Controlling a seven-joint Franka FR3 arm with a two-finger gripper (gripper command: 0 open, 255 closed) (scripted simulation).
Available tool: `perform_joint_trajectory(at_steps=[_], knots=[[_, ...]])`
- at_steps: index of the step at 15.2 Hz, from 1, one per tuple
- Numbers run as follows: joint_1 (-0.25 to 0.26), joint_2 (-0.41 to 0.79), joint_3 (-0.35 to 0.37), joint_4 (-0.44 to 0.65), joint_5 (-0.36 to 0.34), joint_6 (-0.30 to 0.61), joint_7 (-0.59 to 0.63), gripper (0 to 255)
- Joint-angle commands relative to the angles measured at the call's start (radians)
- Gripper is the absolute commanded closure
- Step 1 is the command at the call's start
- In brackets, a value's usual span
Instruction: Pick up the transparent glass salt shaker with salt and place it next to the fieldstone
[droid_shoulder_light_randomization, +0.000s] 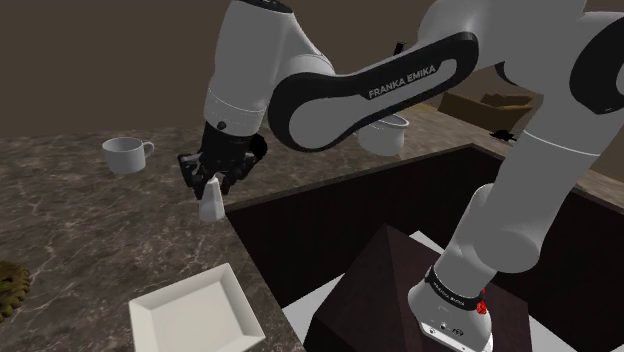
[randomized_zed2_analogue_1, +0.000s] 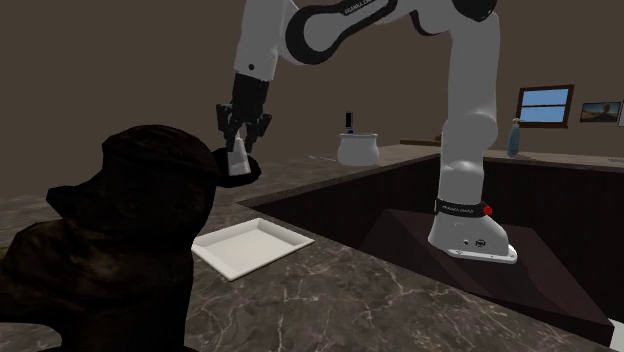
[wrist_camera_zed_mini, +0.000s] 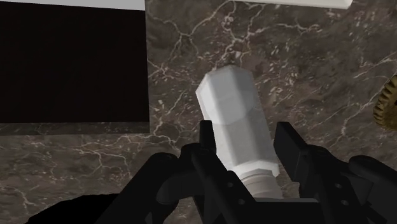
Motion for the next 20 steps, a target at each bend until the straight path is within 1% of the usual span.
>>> perform_joint_trajectory(at_steps=[1, 9, 18, 20], knots=[[-0.001, -0.011, 0.000, 0.017, 0.011, -0.025, -0.011, 255], [-0.002, -0.042, -0.002, 0.093, 0.044, -0.126, -0.041, 255], [-0.002, -0.058, -0.004, 0.196, 0.063, -0.241, -0.064, 255], [-0.025, -0.066, -0.031, 0.186, 0.079, -0.232, -0.117, 255]])
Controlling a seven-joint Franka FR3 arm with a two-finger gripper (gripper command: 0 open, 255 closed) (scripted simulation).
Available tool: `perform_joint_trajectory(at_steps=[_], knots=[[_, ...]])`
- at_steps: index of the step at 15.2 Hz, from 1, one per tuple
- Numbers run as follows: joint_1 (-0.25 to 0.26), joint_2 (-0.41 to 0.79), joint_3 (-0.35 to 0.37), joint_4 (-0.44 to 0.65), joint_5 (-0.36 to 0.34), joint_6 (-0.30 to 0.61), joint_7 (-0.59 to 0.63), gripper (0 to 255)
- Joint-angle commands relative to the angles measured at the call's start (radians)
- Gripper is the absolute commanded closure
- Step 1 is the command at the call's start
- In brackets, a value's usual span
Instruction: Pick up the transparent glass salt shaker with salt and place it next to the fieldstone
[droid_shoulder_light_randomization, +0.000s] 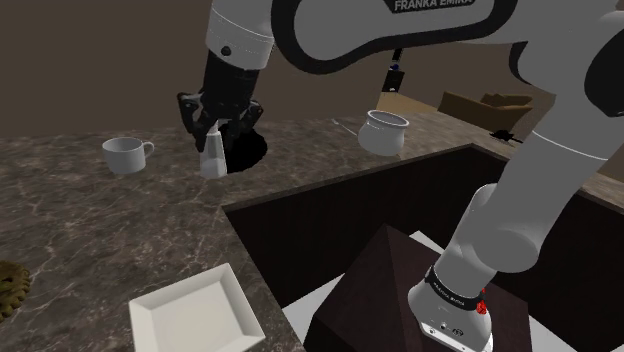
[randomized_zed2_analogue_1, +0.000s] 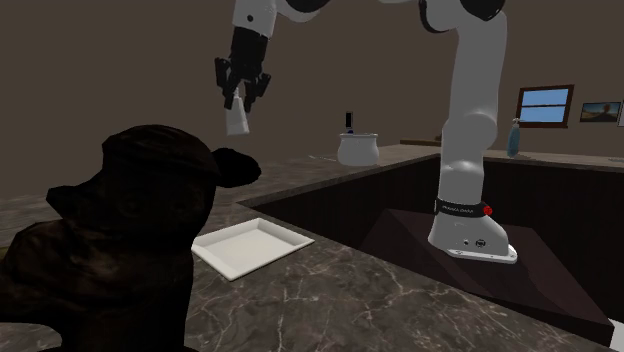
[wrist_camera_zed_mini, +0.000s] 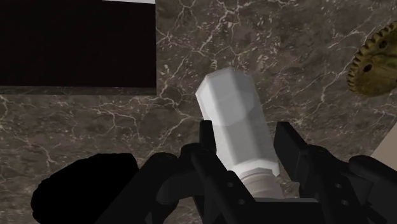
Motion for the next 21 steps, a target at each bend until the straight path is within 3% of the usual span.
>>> perform_joint_trajectory(at_steps=[1, 11, 21], knots=[[-0.020, -0.004, -0.024, 0.001, 0.014, 0.000, -0.050, 255], [-0.125, 0.036, -0.143, 0.038, 0.057, 0.015, -0.292, 255], [-0.220, 0.163, -0.232, 0.188, 0.072, -0.012, -0.489, 255]])
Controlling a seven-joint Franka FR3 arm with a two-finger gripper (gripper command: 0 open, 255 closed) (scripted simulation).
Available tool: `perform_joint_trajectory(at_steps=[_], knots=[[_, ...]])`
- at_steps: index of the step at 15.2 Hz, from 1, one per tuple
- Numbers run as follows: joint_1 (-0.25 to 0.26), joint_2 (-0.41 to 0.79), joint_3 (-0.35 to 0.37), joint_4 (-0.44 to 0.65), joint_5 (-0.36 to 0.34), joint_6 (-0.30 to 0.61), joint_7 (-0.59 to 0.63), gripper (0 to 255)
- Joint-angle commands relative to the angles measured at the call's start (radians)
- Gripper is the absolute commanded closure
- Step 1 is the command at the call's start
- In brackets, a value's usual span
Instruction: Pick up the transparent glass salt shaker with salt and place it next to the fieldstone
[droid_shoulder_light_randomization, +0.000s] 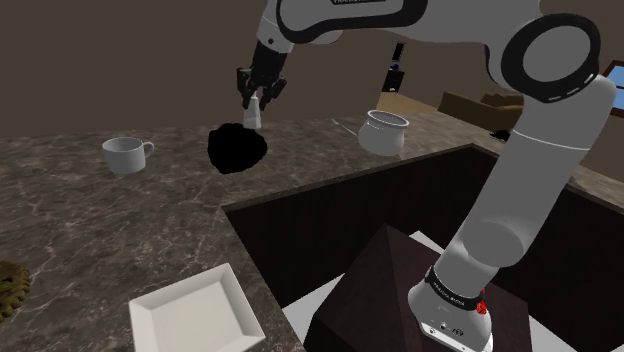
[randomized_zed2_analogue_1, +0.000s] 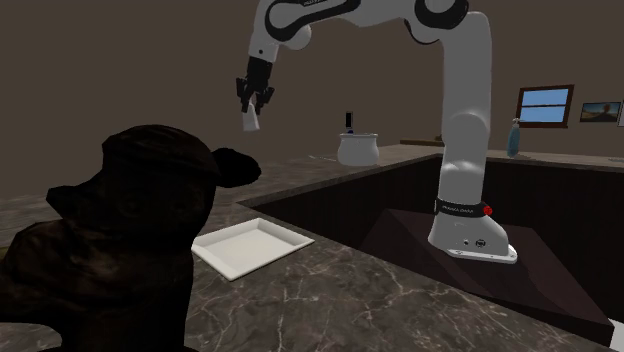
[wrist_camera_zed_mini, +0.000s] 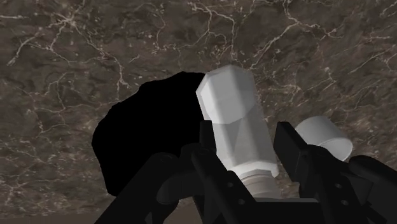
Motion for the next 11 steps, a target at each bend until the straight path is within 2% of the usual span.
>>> perform_joint_trajectory(at_steps=[1, 11], knots=[[-0.006, 0.021, -0.005, 0.017, -0.003, 0.003, -0.013, 255], [-0.006, 0.036, -0.007, -0.099, -0.010, 0.134, -0.009, 255]])
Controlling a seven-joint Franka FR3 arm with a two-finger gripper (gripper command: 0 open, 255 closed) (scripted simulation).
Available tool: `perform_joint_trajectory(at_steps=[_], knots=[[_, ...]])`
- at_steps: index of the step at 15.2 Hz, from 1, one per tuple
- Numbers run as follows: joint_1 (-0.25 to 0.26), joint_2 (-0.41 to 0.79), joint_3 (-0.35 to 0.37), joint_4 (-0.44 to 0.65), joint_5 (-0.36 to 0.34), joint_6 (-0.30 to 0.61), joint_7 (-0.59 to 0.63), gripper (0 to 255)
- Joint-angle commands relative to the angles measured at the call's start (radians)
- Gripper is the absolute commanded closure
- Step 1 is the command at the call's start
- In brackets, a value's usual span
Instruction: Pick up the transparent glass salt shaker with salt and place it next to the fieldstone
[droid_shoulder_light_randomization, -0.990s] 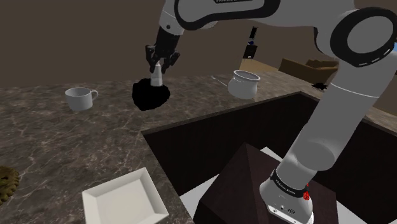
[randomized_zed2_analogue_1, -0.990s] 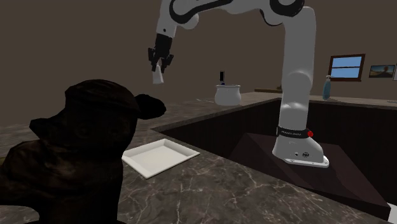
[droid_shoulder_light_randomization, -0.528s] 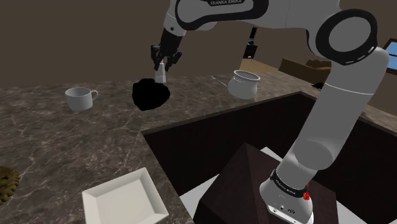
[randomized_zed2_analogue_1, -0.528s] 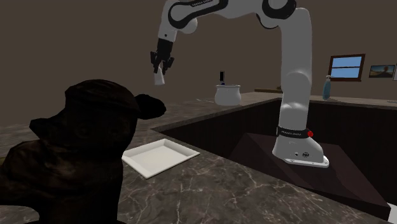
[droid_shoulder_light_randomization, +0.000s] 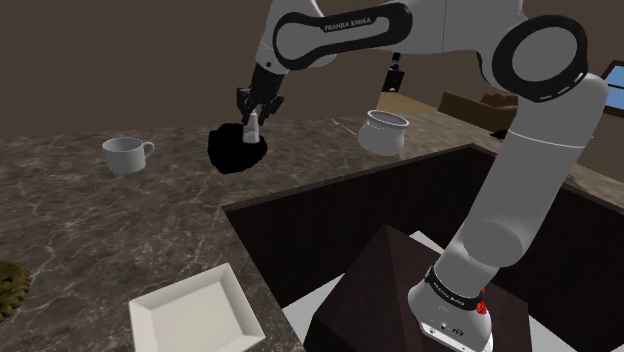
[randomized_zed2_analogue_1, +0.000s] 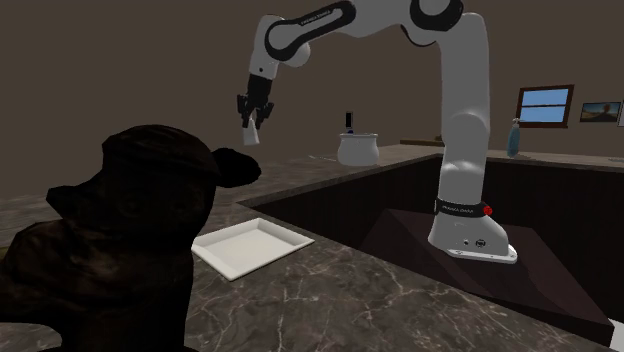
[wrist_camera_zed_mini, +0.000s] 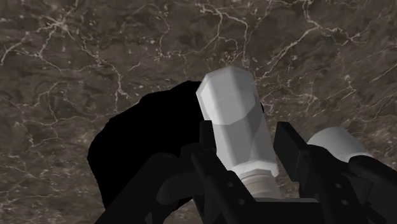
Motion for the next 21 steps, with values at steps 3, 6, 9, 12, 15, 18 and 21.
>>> perform_joint_trajectory(at_steps=[3, 6, 9, 12, 15, 18, 21], knots=[[0.001, 0.012, -0.001, -0.041, -0.005, 0.053, 0.004, 255], [0.002, 0.022, -0.002, -0.069, -0.010, 0.091, 0.007, 255], [0.003, 0.035, -0.003, -0.094, -0.016, 0.128, 0.010, 255], [0.004, 0.049, -0.004, -0.118, -0.023, 0.165, 0.015, 255], [0.006, 0.065, -0.006, -0.139, -0.031, 0.202, 0.020, 255], [0.008, 0.083, -0.009, -0.158, -0.040, 0.238, 0.025, 255], [0.010, 0.102, -0.012, -0.175, -0.050, 0.274, 0.032, 255]])
